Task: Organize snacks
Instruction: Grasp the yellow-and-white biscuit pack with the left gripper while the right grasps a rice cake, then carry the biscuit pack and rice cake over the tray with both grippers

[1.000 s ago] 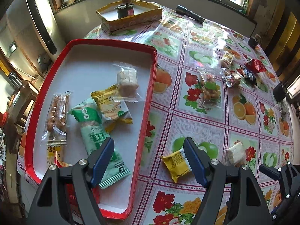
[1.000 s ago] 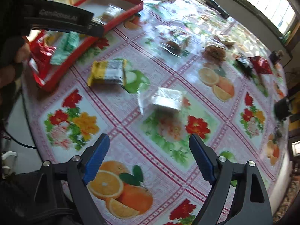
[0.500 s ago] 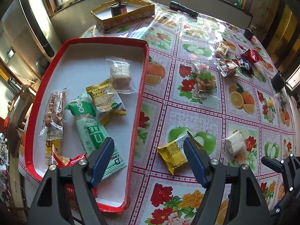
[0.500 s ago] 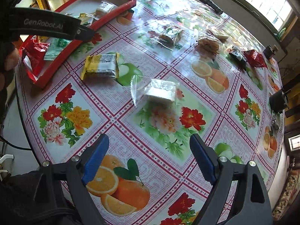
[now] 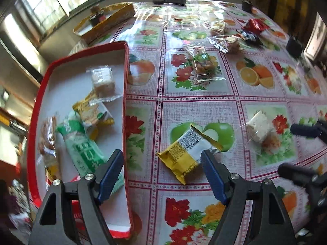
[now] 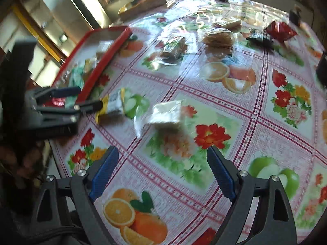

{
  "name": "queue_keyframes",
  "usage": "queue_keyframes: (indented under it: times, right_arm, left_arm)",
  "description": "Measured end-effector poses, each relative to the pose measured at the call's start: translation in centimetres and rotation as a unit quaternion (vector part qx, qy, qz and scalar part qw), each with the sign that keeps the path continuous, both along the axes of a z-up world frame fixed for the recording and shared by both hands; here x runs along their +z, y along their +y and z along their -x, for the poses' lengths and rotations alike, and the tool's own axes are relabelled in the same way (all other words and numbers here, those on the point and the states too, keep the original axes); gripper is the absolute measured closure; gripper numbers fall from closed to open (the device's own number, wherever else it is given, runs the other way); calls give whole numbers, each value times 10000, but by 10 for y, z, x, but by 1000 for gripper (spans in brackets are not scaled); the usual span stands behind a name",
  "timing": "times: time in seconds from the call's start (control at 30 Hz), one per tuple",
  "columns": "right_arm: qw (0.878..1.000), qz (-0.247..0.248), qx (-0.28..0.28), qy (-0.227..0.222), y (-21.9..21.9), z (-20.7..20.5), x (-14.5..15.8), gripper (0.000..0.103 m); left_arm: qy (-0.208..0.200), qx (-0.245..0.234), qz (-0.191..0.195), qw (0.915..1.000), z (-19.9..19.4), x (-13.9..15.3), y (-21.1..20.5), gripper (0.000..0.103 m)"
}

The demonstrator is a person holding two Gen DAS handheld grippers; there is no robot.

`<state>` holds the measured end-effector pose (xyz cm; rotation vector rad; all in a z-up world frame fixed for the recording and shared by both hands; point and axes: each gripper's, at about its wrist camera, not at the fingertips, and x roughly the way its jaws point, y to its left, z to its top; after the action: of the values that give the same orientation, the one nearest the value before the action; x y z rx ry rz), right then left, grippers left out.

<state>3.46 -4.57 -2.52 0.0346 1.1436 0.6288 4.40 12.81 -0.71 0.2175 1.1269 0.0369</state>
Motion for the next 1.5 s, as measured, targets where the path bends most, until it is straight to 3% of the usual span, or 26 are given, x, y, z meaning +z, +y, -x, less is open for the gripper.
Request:
queue_keyframes:
  times: [0.1,0.17,0.23,0.3,0.37,0.47,0.57,0.67,0.73,0.8,0.87,0.97,1.17,1.37,1.5]
  right_arm:
    - [9997,-41,207,-146,4,-7,-1,15]
    - [9974,-1,624,-360,13,-11,2,14]
    - [9925,71,1094,-545,22,-16,5,14]
    - [9825,98,1714,-718,33,-23,6,14]
    - [9716,248,2234,-735,46,-28,2,14]
    - [9490,594,2957,-920,62,-28,-6,14]
    - [9386,822,3207,-971,72,-36,-12,14]
    - [9409,816,3172,-865,72,-52,-16,16]
    - [9422,986,3075,-889,72,-56,-19,19]
    - [9489,948,2870,-903,70,-58,-19,22]
    - [9614,747,2516,-826,60,-64,-18,34]
    - [9746,518,2061,-712,47,-72,-18,41]
    - [9861,450,1445,-683,31,-66,-19,60]
    - [9943,151,861,-614,6,-49,-13,67]
    - [9975,-385,306,-515,-19,-39,-7,74]
  left_arm:
    - [-34,-345,-173,9992,-3,-3,-9,25]
    - [66,-801,-150,9967,-3,-4,-18,25]
    - [3,-1352,-373,9901,-1,-7,-31,25]
    - [7,-1601,-778,9840,-4,-14,-39,25]
    - [42,-1748,-898,9805,-8,-18,-41,25]
    - [217,-1961,-775,9773,-16,-25,-37,25]
    - [370,-2059,-563,9763,-24,-21,-29,25]
    - [512,-1998,-264,9781,-32,-22,-22,26]
    - [643,-1923,42,9792,-36,-23,-18,37]
    - [751,-1877,459,9783,-34,-22,-13,57]
    - [733,-1863,583,9780,-29,-22,-12,64]
    - [643,-1761,593,9805,-24,-22,-13,64]
    - [568,-1402,811,9852,-7,-22,-16,65]
    - [465,-960,1068,9885,-6,-25,-8,65]
    - [408,-727,1259,9885,-3,-23,-3,65]
